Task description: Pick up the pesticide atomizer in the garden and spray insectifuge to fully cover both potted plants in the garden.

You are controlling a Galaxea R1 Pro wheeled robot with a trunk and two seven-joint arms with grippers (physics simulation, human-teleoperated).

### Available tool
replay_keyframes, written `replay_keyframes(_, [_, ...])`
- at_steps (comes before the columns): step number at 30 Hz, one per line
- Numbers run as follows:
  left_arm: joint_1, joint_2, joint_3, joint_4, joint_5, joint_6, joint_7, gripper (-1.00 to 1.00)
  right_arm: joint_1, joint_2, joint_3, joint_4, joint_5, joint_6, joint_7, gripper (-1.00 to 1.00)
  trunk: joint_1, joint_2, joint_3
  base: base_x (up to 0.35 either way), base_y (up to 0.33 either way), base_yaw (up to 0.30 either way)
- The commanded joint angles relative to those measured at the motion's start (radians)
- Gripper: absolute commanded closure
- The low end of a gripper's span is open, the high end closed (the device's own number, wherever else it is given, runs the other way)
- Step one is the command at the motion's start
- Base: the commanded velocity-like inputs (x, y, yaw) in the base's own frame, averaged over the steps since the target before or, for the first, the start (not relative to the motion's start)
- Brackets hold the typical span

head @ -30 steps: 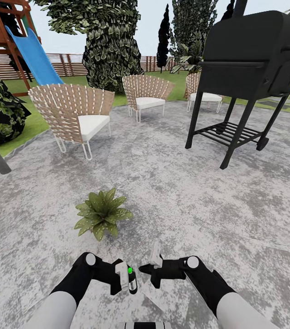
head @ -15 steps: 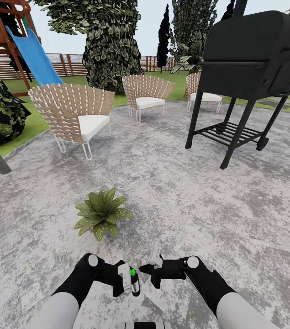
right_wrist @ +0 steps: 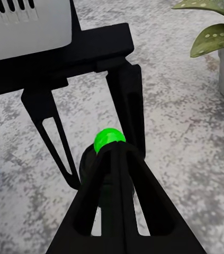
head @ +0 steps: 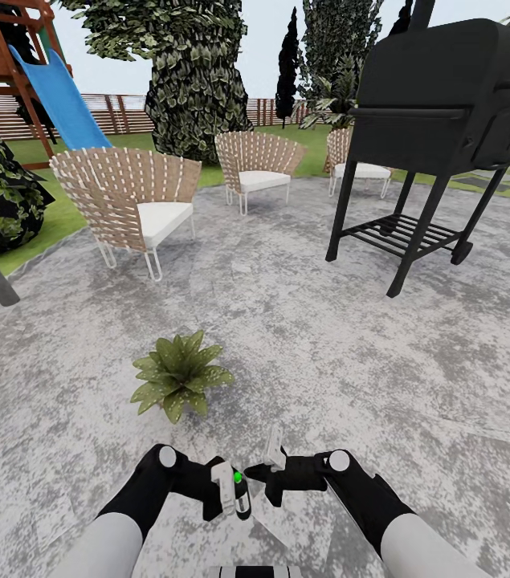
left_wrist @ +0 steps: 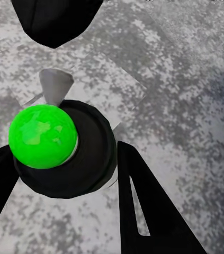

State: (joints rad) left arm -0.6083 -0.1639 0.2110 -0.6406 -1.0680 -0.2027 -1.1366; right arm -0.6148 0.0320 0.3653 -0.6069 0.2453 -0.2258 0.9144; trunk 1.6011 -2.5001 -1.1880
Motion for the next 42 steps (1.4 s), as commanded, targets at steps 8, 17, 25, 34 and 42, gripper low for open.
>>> replay_keyframes(8, [-0.001,-0.011,0.008,-0.002,-0.01,-0.009,-0.003,1.0,0.0,0.0,-0.002,-0.001,0.009,-0.006,0.0,1.0,0.0,0.0,-0.001,0.0,0.0,0.0])
replay_keyframes(17, [-0.001,-0.011,0.008,-0.002,-0.01,-0.01,-0.003,1.0,0.0,0.0,-0.001,-0.001,0.009,-0.006,0.0,1.0,0.0,0.0,-0.001,0.0,0.0,0.0])
replay_keyframes(25, [-0.001,-0.011,0.008,-0.004,-0.01,-0.009,-0.003,1.0,0.0,0.0,-0.001,-0.001,0.009,-0.006,0.0,1.0,0.0,0.0,-0.001,0.0,0.0,0.0])
replay_keyframes(34, [-0.001,-0.011,0.004,-0.004,0.002,-0.009,-0.003,1.0,0.0,0.0,0.0,-0.001,0.01,-0.006,0.0,1.0,0.0,0.0,-0.001,0.0,0.0,0.0])
replay_keyframes(42, [-0.002,-0.011,-0.007,-0.004,0.011,-0.008,-0.003,1.0,0.0,0.0,0.0,-0.001,0.011,-0.006,0.0,1.0,0.0,0.0,-0.001,0.0,0.0,0.0])
